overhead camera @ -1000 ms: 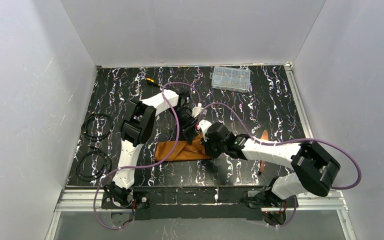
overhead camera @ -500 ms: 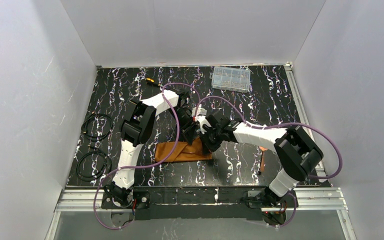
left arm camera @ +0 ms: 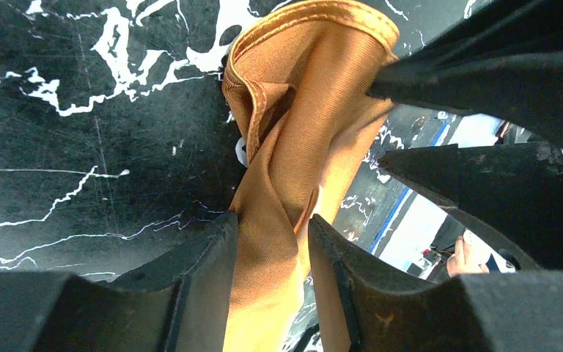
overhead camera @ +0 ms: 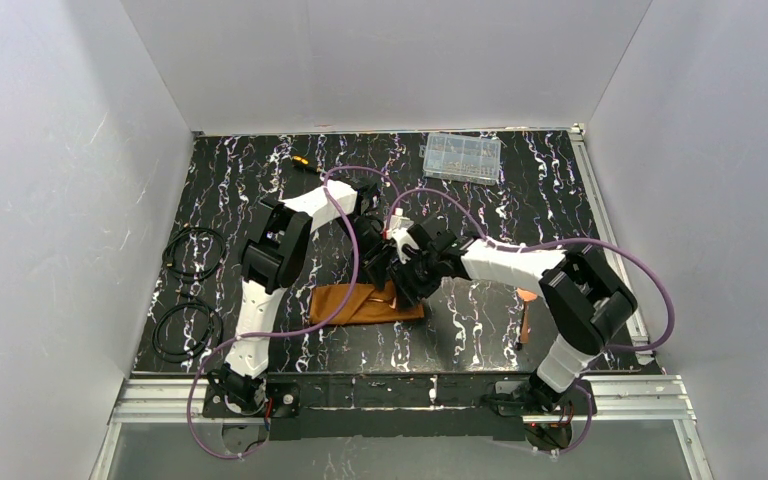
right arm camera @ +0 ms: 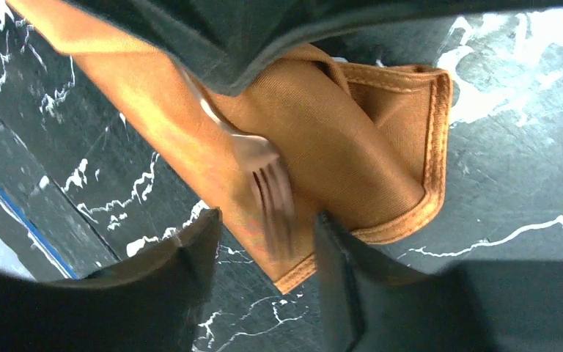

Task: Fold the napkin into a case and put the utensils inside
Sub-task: Insert the fork into the folded napkin.

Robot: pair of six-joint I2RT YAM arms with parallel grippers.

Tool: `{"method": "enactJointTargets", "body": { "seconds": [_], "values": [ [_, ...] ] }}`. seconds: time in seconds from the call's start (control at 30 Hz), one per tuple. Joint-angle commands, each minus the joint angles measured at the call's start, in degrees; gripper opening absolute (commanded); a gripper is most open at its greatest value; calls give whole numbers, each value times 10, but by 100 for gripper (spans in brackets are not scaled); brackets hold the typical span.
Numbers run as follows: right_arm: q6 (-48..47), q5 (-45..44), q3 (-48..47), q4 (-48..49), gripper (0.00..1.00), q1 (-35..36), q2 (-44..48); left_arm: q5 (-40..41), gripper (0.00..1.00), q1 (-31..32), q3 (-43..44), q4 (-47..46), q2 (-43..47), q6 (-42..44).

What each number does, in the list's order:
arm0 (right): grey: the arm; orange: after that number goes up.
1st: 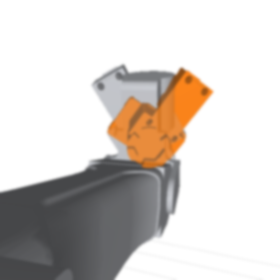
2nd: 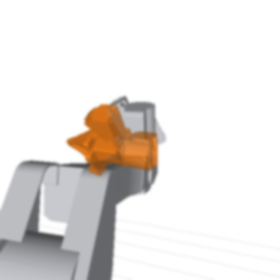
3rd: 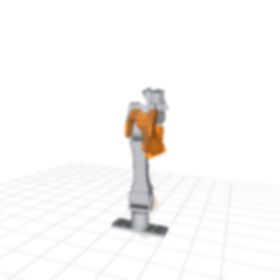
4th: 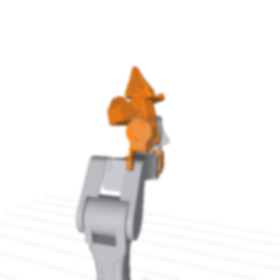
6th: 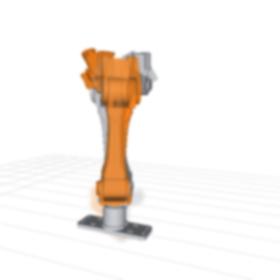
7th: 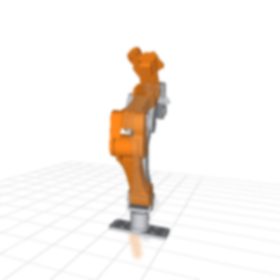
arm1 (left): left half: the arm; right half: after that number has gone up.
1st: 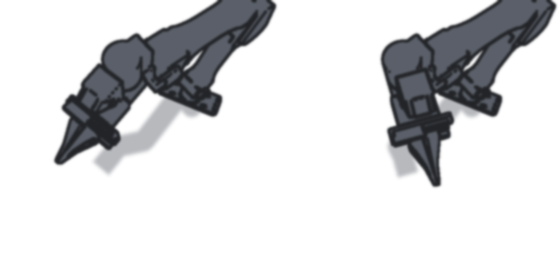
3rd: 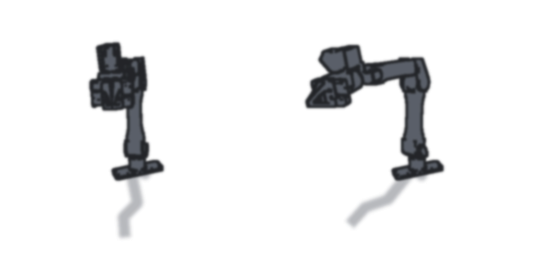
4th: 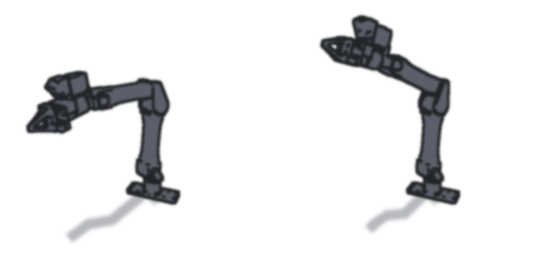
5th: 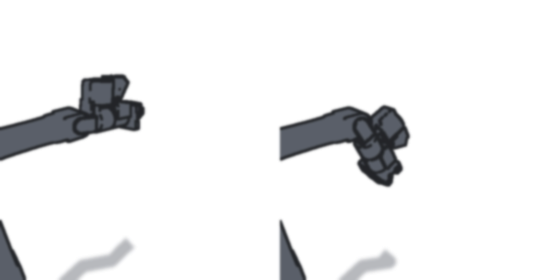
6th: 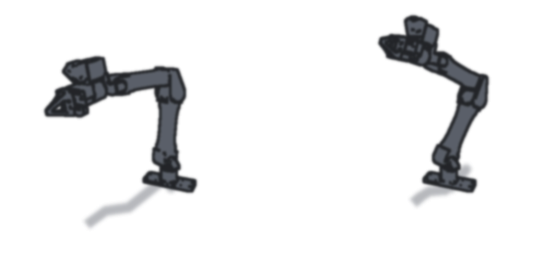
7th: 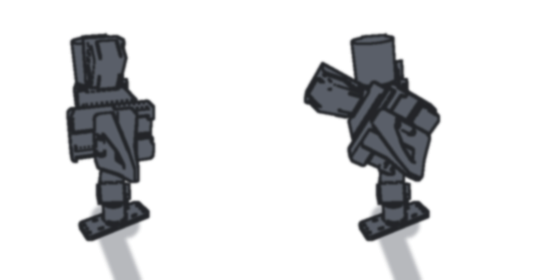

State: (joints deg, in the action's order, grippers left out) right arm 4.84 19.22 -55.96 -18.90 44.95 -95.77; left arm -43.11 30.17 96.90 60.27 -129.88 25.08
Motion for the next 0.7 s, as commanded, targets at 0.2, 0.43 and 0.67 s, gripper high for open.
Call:
{"method": "enactJointTargets", "body": {
  "seconds": [0.2,0.43,0.67],
  "values": [
    [13,-121,-4,42,99,-2,92,28,44,2,-18,9,48,13],
    [46,-149,-18,22,98,-2,131,39,49,-10,-26,12,95,2],
    [197,-312,32,14,99,-82,214,53,98,-19,-1,11,139,-23]
  ]
}}
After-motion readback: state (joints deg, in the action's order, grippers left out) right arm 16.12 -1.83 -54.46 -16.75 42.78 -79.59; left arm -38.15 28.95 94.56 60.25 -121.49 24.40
